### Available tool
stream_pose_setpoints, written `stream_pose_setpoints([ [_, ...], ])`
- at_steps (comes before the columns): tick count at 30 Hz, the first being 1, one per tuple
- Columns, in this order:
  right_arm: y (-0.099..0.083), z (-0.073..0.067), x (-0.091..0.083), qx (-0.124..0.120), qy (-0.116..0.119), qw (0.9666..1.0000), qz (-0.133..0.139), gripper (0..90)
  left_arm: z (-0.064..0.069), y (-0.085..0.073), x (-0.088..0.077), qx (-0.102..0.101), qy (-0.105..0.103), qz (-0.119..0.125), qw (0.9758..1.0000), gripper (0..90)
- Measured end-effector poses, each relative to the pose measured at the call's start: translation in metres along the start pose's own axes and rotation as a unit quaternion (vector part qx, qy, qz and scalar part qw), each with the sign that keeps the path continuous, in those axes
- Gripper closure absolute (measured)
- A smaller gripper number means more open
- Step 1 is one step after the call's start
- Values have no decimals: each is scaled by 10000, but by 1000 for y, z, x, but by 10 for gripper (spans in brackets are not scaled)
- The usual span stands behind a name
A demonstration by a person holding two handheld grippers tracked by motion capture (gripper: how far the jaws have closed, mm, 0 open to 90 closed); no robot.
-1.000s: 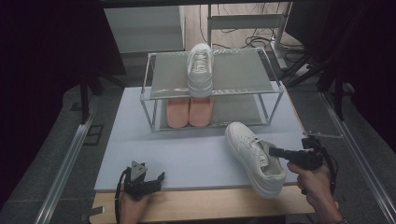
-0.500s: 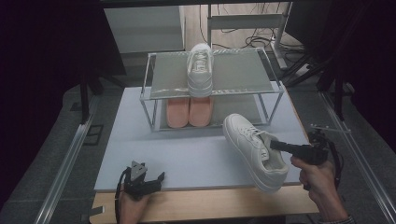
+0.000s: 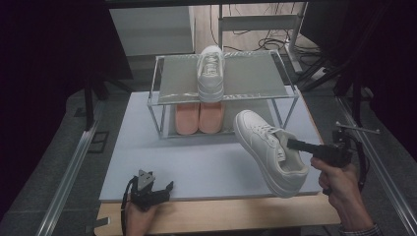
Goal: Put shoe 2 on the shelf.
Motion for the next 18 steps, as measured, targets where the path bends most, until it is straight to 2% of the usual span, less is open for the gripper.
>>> stream_pose_setpoints([
  [11, 15, -21, -7, 57, 275, 9996, 62, 845, 0, 0, 0, 10, 2, -16, 10000, 125],
  [18, 30, -35, -12, -25, 247, 9996, 144, 845, 0, 0, 0, 0, -4, -1, 10000, 125],
])
Point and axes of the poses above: each handheld gripper's, and its own axes: x roughly forward along the jaws, y roughly out of its top, z roughly to its right, the point moved 5 cm from there along x, roughly forward along the jaws, and after that the axes turned 1 degree about -z, right-handed, at the moved point
